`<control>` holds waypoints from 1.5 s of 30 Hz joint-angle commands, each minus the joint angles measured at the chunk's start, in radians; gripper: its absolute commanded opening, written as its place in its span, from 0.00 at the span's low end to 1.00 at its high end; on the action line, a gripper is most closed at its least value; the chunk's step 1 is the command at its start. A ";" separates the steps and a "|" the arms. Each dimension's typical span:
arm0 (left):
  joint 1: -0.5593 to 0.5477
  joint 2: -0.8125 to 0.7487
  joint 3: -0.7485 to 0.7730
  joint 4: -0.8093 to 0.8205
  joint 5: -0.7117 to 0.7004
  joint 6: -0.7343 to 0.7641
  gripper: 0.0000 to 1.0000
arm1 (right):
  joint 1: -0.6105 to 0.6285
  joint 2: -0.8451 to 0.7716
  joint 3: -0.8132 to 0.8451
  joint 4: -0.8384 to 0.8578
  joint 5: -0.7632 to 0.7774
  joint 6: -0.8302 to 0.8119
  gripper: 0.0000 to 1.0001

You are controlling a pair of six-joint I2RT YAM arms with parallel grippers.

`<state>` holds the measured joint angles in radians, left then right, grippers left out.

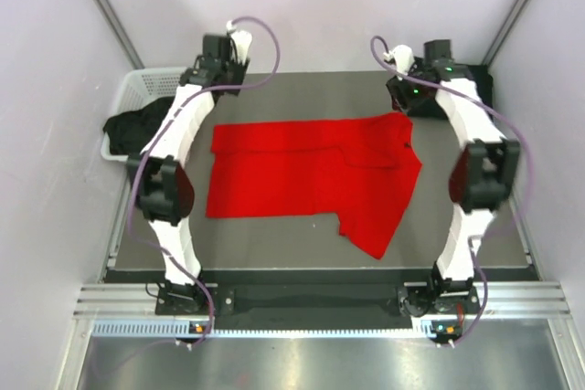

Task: Fold and stack the t-shirts
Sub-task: Fold the tshirt

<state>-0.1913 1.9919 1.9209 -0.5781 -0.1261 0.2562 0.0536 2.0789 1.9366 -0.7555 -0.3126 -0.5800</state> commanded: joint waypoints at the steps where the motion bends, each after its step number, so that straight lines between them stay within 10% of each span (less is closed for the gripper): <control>1: -0.016 -0.182 -0.012 0.029 0.121 0.000 0.49 | 0.021 -0.376 -0.273 0.220 -0.137 -0.246 0.55; 17: 0.024 -0.327 -0.531 0.047 0.082 0.011 0.59 | 0.368 -0.974 -1.241 -0.096 -0.117 -0.938 0.54; 25: 0.039 -0.292 -0.580 0.049 0.048 0.000 0.59 | 0.492 -1.122 -1.349 -0.234 -0.177 -1.091 0.56; 40: 0.056 -0.283 -0.591 0.058 0.028 0.003 0.58 | 0.627 -0.844 -1.318 -0.067 -0.146 -0.906 0.46; 45: 0.061 -0.292 -0.600 0.040 0.028 0.011 0.57 | 0.643 -0.821 -1.309 -0.065 -0.129 -0.864 0.14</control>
<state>-0.1379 1.7107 1.3304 -0.5522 -0.0906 0.2607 0.6731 1.2507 0.6014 -0.8333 -0.4290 -1.4742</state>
